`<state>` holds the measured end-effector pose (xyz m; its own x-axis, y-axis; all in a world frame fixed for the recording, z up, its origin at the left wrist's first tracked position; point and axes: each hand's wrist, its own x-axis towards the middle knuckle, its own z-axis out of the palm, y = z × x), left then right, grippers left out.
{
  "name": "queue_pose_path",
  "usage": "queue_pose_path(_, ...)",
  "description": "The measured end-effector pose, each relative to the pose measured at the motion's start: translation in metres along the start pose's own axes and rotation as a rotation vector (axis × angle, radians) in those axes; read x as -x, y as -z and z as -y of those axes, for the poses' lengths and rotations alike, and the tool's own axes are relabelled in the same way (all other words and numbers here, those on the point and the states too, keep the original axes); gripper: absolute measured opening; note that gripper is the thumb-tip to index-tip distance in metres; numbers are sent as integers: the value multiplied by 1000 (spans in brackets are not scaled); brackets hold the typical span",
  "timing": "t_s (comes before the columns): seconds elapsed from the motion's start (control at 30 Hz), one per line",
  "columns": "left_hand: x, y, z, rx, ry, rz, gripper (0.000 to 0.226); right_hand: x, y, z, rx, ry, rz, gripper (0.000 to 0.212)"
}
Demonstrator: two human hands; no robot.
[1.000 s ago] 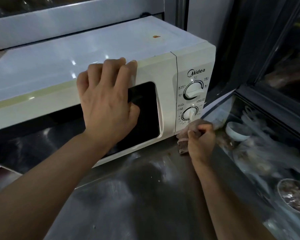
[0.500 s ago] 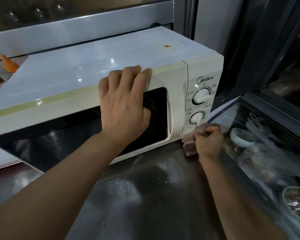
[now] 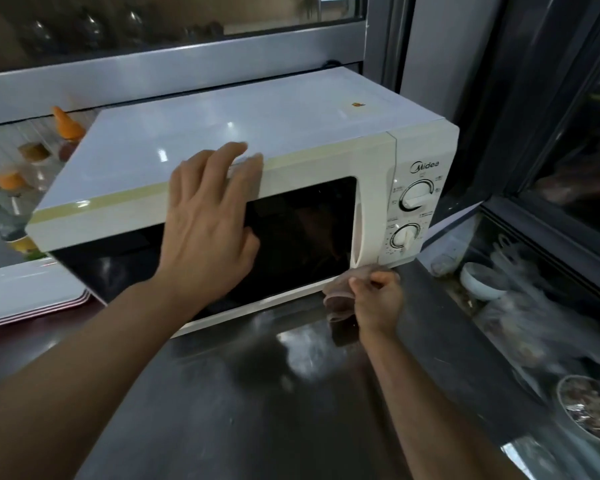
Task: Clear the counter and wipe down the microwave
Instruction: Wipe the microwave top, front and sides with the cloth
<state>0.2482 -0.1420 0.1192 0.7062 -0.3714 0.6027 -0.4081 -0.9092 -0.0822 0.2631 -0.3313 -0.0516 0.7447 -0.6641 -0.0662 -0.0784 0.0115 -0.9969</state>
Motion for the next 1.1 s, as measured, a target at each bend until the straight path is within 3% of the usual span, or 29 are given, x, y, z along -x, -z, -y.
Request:
queue_pose_path(0.23, 32, 7, 40, -79, 47, 14, 79, 21, -34, -16, -64, 43, -153, 24)
queue_pose_path(0.4, 33, 2, 42, -70, 53, 7, 83, 55, -62, -22, -17, -10, -62, 28)
queue_pose_path(0.5, 33, 1, 44, -67, 53, 12, 87, 49, -58, -16, -16, -22, -45, 29)
queue_pose_path(0.67, 33, -1, 45, -54, 57, 21, 89, 12, -33, -7, 13, -63, -157, 37)
queue_pose_path(0.9, 32, 1, 41, -43, 101, 30, 89, 24, -43, -10, 4, -122, -158, 27)
queue_pose_path(1.1, 32, 5, 41, -66, 106, 69, 91, 23, -34, -1, 16, -205, -75, 7)
